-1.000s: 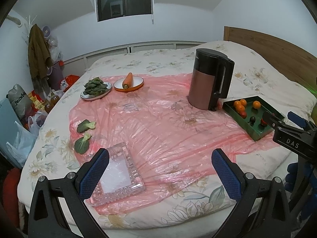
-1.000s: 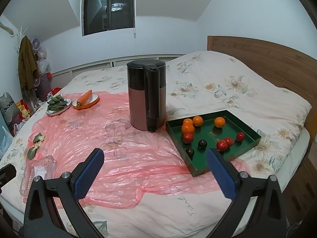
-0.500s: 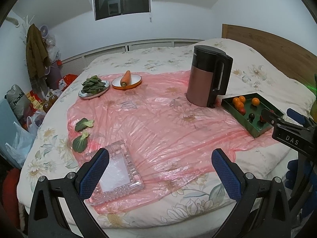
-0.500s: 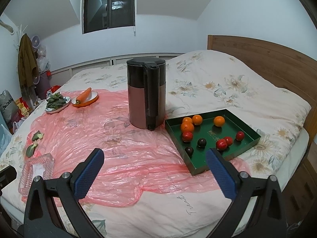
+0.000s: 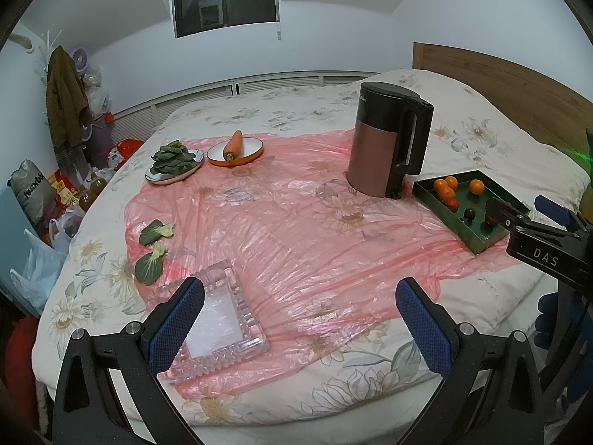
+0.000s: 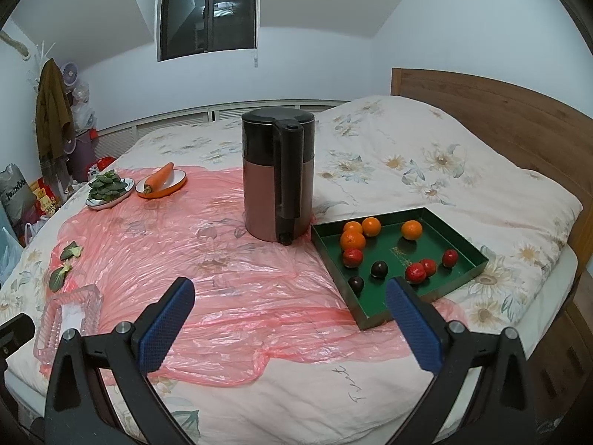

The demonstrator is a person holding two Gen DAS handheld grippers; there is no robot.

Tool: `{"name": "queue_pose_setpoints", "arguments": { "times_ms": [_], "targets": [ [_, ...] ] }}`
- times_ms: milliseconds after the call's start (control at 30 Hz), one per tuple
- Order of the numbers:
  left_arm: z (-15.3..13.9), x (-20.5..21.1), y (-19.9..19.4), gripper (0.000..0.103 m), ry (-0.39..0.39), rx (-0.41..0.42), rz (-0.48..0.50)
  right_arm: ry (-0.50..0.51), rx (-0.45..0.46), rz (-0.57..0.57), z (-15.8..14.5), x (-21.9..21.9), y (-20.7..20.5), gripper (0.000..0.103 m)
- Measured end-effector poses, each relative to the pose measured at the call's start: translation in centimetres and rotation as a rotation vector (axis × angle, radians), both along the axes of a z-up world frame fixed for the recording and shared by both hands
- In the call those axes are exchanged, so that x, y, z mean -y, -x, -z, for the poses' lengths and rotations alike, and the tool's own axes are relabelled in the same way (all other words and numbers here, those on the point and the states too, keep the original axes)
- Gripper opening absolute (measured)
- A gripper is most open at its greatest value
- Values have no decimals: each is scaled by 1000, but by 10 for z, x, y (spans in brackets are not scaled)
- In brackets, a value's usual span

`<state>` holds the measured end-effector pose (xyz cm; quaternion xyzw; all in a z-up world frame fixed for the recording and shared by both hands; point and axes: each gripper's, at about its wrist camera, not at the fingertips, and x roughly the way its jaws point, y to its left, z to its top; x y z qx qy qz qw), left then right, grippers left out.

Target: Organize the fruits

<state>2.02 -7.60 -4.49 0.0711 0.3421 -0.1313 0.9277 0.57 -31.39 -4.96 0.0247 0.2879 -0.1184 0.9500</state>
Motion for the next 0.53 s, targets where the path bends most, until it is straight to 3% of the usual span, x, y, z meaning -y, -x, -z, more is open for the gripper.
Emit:
{"name": "queue_pose_setpoints", "arguments": {
  "times_ms": [533],
  "targets": [
    [2, -2, -1, 102, 6, -12, 5, 2, -2, -2, -1, -1, -1, 103]
  ]
}}
